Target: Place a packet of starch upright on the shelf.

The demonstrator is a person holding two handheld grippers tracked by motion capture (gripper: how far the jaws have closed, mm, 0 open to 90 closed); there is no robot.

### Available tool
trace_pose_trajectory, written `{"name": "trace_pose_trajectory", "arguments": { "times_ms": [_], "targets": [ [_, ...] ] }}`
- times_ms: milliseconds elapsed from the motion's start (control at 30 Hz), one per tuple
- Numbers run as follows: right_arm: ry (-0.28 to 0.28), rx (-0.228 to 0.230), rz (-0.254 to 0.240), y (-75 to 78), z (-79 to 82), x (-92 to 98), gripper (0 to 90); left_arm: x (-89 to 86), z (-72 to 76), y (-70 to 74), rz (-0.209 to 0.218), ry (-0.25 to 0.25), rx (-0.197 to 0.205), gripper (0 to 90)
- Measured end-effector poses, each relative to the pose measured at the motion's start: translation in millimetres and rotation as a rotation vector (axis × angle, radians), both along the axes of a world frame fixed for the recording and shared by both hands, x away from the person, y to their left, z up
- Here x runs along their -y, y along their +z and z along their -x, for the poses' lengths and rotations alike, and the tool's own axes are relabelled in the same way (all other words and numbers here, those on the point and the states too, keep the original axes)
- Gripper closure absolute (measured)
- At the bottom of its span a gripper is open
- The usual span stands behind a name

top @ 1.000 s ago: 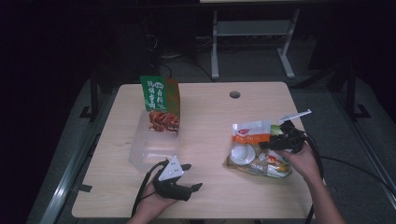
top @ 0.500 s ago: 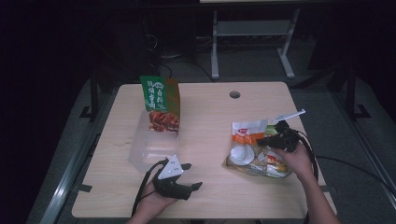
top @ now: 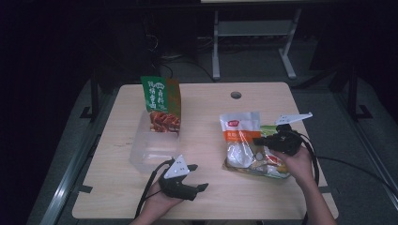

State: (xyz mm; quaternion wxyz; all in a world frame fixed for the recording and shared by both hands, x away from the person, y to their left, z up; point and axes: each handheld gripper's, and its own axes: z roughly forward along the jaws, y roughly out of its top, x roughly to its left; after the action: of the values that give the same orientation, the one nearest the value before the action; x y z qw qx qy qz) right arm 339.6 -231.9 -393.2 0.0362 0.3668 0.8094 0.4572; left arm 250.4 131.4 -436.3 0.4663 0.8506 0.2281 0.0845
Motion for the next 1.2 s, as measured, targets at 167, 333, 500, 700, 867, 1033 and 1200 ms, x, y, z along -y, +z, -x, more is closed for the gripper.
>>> {"name": "trace_pose_trajectory", "arguments": {
  "times_ms": [167, 333, 500, 700, 867, 1033, 1200],
  "targets": [
    [0.043, 0.042, -0.049, 7.5, 10.2, -5.8, 90.0, 3.8, -2.2, 3.8, 0.035, -0.002, -0.021, 26.7],
    [0.106, 0.084, -0.059, 16.9, 22.4, -18.0, 90.0, 11.1, -7.5, 5.0, 0.023, -0.004, -0.019, 26.6],
    [0.143, 0.107, -0.073, 20.2, 27.9, -25.4, 90.0, 16.5, -13.0, 2.7, 0.033, 0.004, -0.035, 28.6],
    [0.226, 0.13, -0.12, 24.3, 31.7, -35.9, 90.0, 23.3, -24.6, 1.8, 0.05, 0.025, -0.062, 29.9],
    [0.273, 0.139, -0.142, 26.6, 34.3, -42.7, 90.0, 29.8, -33.7, -0.7, 0.063, 0.044, -0.09, 30.6],
    [0.307, 0.147, -0.157, 28.6, 37.6, -43.7, 90.0, 34.1, -36.8, -1.5, 0.069, 0.038, -0.1, 34.4],
    [0.337, 0.121, -0.128, 21.0, 38.9, -42.7, 90.0, 35.8, -41.8, -4.6, 0.123, 0.015, -0.141, 68.8]
  ]
}}
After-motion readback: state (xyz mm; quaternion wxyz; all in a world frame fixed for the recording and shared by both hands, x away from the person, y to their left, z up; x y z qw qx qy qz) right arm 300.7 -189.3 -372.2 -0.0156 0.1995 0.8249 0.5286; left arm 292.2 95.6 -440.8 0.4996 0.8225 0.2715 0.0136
